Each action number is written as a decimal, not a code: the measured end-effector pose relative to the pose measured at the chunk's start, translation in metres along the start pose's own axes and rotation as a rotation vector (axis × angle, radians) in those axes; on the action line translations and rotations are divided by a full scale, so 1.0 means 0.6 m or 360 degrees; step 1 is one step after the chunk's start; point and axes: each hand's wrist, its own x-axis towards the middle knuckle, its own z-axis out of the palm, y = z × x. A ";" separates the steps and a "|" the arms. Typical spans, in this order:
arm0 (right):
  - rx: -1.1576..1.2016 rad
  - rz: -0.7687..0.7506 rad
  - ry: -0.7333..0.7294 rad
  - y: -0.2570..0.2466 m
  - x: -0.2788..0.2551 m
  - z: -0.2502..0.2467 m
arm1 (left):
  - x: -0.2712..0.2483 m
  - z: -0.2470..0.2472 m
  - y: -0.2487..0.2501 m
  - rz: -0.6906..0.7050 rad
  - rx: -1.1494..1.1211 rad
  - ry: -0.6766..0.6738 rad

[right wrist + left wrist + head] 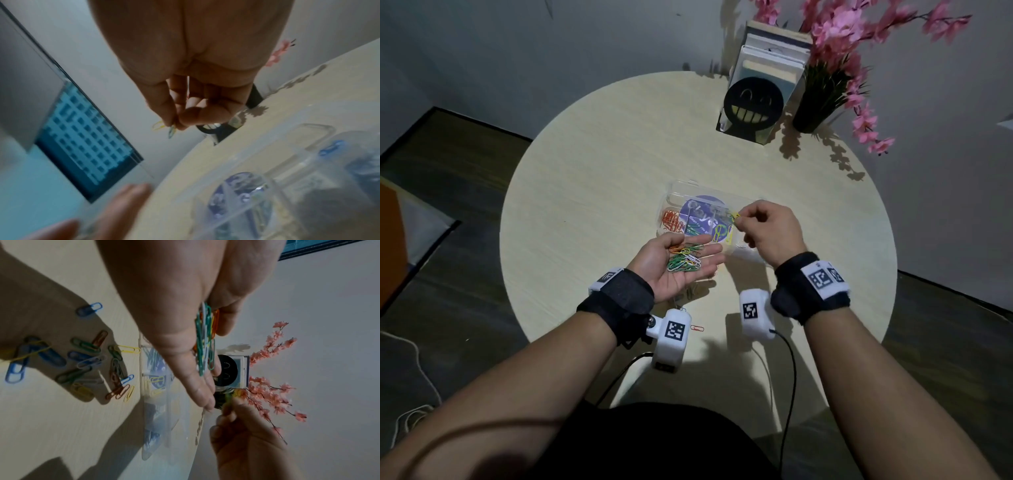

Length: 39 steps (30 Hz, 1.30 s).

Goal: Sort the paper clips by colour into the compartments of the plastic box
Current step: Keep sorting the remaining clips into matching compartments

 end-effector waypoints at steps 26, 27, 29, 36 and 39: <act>-0.1038 -0.0783 -0.0534 -0.049 -0.052 0.073 | -0.002 0.025 -0.008 0.0077 0.0257 0.0132; -0.1000 -0.0797 -0.0535 -0.051 -0.054 0.073 | -0.004 0.023 -0.008 0.0086 0.0250 0.0133; -0.0861 -0.0784 -0.0513 -0.053 -0.054 0.072 | -0.006 0.017 -0.006 0.0078 0.0213 0.0119; 0.0042 -0.0285 -0.0399 -0.070 -0.030 0.065 | -0.012 -0.006 0.009 0.0146 0.0024 0.0041; 0.0099 -0.0204 -0.0335 -0.070 0.000 0.072 | -0.017 -0.021 0.028 0.0200 0.0016 0.0065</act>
